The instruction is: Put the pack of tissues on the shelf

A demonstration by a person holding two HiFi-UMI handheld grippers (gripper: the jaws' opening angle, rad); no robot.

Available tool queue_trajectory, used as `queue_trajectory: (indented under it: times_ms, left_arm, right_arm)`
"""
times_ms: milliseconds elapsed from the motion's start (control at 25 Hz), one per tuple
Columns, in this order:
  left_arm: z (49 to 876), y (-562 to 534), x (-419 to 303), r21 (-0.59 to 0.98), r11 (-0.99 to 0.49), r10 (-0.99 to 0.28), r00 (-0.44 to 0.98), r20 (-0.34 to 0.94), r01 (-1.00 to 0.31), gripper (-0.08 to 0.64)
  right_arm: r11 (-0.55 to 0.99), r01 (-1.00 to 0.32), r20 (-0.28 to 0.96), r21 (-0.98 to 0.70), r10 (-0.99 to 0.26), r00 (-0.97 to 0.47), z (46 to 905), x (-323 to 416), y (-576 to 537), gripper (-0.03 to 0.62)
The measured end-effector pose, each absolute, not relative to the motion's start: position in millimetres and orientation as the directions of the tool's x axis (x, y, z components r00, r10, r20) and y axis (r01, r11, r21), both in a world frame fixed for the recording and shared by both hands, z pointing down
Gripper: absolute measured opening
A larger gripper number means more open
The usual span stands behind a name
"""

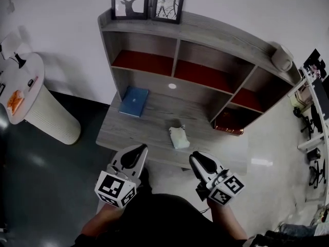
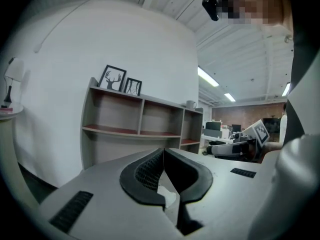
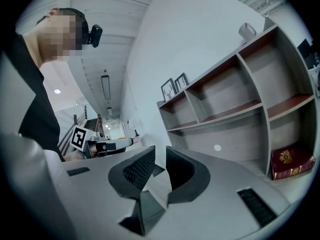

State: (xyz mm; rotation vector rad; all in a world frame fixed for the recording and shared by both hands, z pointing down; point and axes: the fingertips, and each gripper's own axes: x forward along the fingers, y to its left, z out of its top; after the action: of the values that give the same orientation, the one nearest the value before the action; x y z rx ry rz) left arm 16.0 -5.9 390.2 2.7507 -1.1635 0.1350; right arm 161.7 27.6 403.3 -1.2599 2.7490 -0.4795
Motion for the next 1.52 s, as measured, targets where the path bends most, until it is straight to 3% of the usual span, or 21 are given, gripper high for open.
queue_trajectory:
  times_ms: [440, 840, 1080, 1520]
  left_arm:
    - [390, -133, -23, 0.103, -0.746, -0.644, 0.752, 0.142, -0.658, 0.017]
    - [409, -188, -34, 0.124, -0.769, -0.604, 0.777, 0.18, -0.627, 0.017]
    - [426, -206, -21, 0.193, -0.751, -0.599, 0.774, 0.205, -0.632, 0.017]
    - [470, -229, 11, 0.246, -0.728, -0.591, 0.768, 0.246, -0.639, 0.017]
  right_arm:
    - [0.559, -0.782, 0.093, -0.276, -0.794, -0.601, 392, 116, -94, 0.037]
    - [0.495, -0.819, 0.185, -0.289, -0.811, -0.556, 420, 111, -137, 0.104]
    - [0.462, -0.832, 0.269, -0.308, -0.796, -0.542, 457, 131, -150, 0.164]
    - [0.423, -0.843, 0.431, -0.333, -0.727, -0.535, 556, 161, -157, 0.216]
